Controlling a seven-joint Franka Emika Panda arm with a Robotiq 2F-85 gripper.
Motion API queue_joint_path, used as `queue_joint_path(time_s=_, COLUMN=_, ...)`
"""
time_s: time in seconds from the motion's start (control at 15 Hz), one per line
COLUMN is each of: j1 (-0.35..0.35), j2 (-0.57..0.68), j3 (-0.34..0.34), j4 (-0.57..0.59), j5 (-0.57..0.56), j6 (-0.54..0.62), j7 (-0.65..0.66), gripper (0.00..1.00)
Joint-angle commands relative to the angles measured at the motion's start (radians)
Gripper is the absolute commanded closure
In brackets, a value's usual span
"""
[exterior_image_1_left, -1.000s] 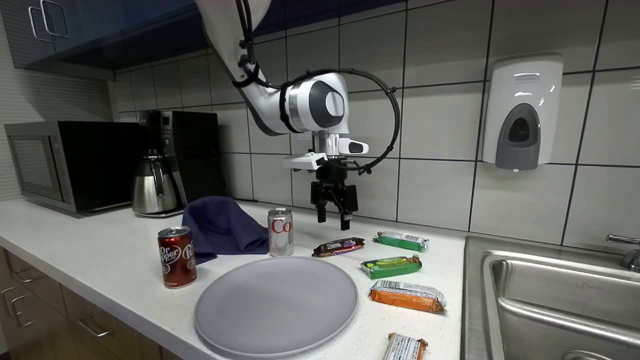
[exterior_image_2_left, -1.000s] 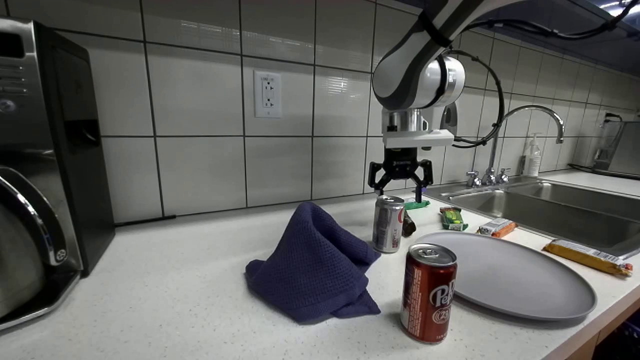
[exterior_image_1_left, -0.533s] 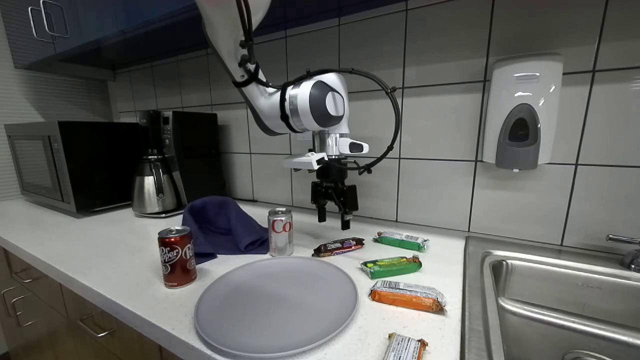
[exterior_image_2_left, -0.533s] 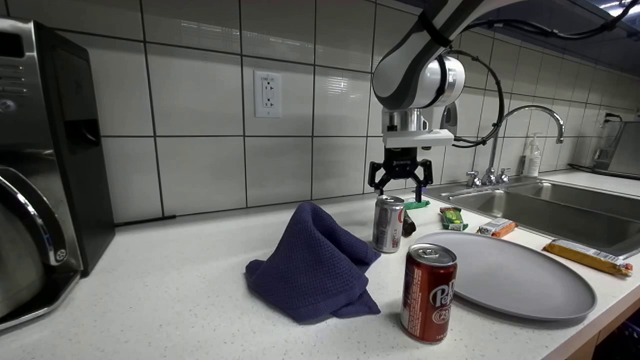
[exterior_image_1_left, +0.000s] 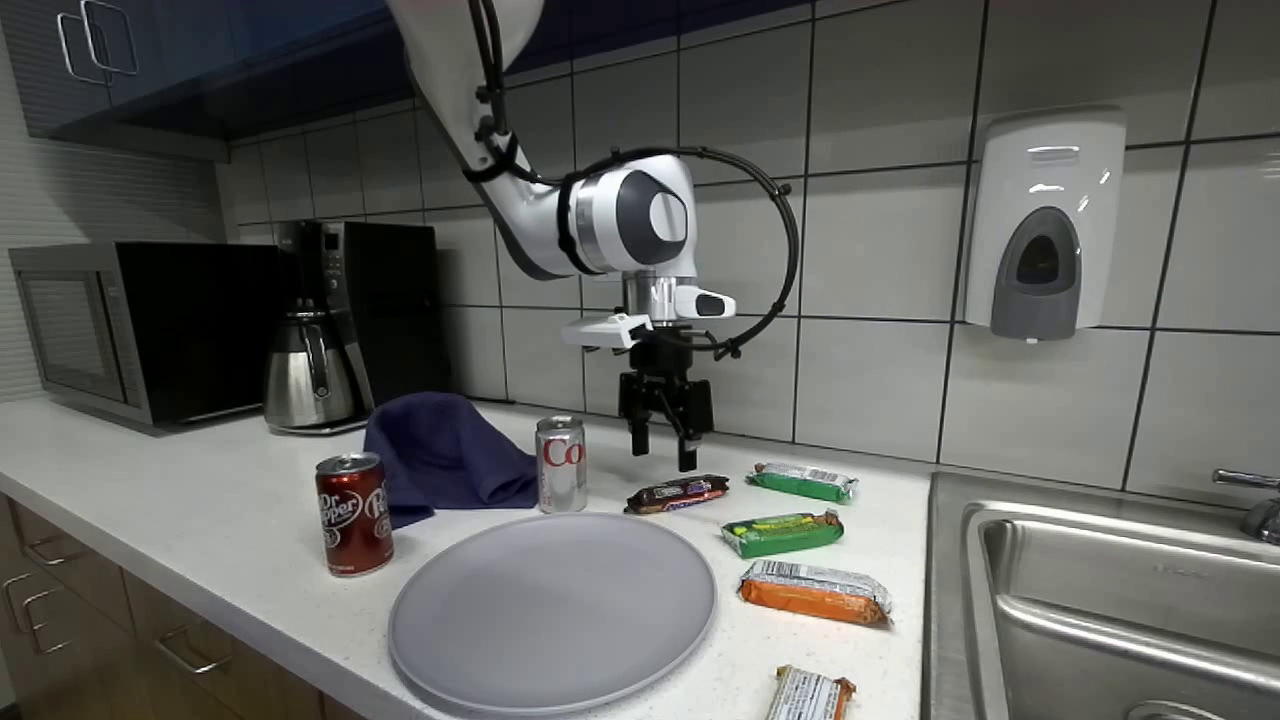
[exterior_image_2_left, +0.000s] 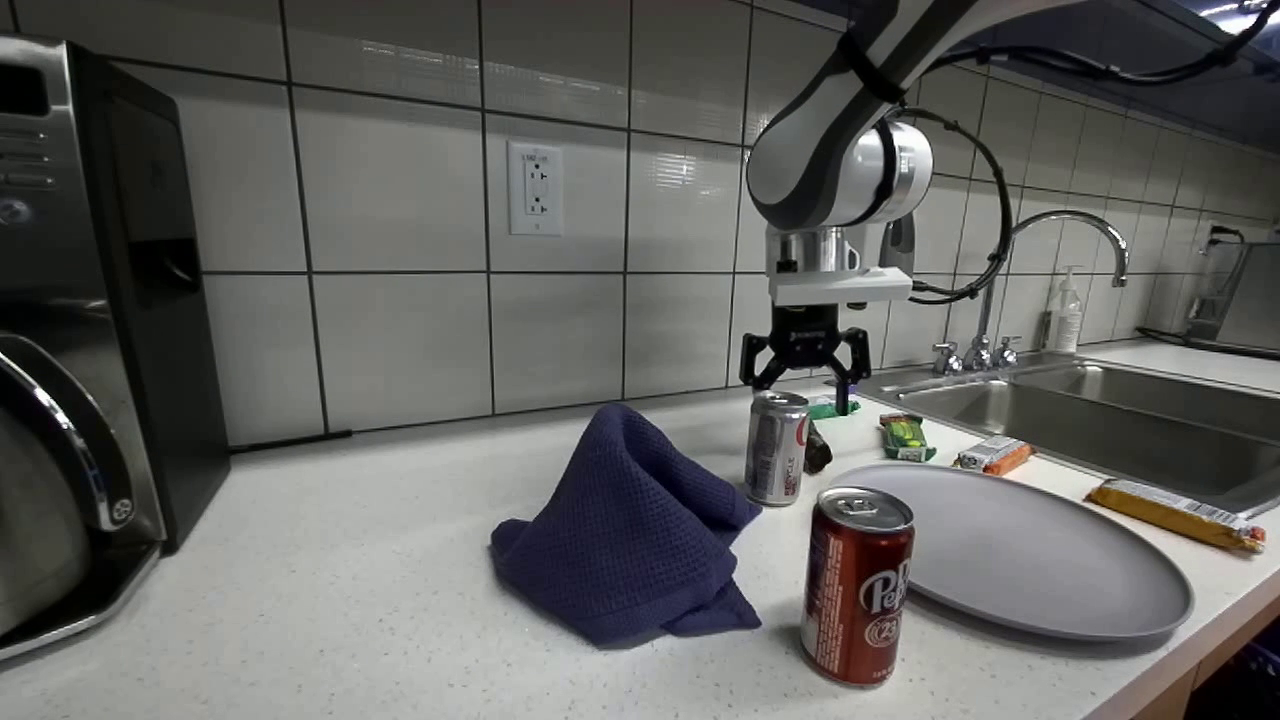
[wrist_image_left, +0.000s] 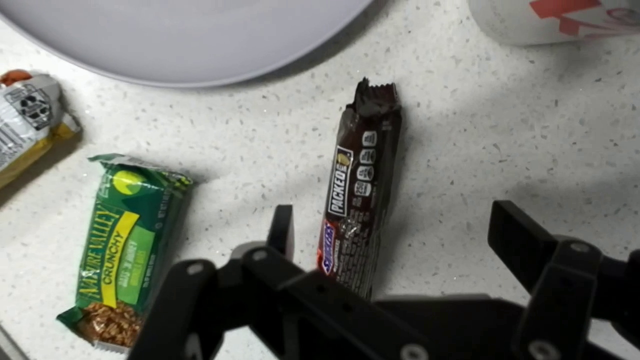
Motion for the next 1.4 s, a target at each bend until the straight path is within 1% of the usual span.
queue_joint_path(time_s=0.0, j1=-0.011, j2=0.004, j3=0.003, j4=0.000, j5=0.022, j6=0.002, j7=-0.020, gripper=0.00)
queue_joint_path(time_s=0.93, j1=-0.011, j2=0.031, j3=-0.003, j4=-0.004, j5=0.012, j6=0.012, j7=-0.026, gripper=0.00)
queue_joint_path(time_s=1.27, j1=-0.017, j2=0.020, j3=-0.002, j4=-0.009, j5=0.015, j6=0.012, j7=-0.041, gripper=0.00)
queue_joint_path(time_s=1.33, j1=-0.002, j2=0.032, j3=-0.009, j4=-0.003, j5=0.004, j6=0.003, j7=-0.012, gripper=0.00)
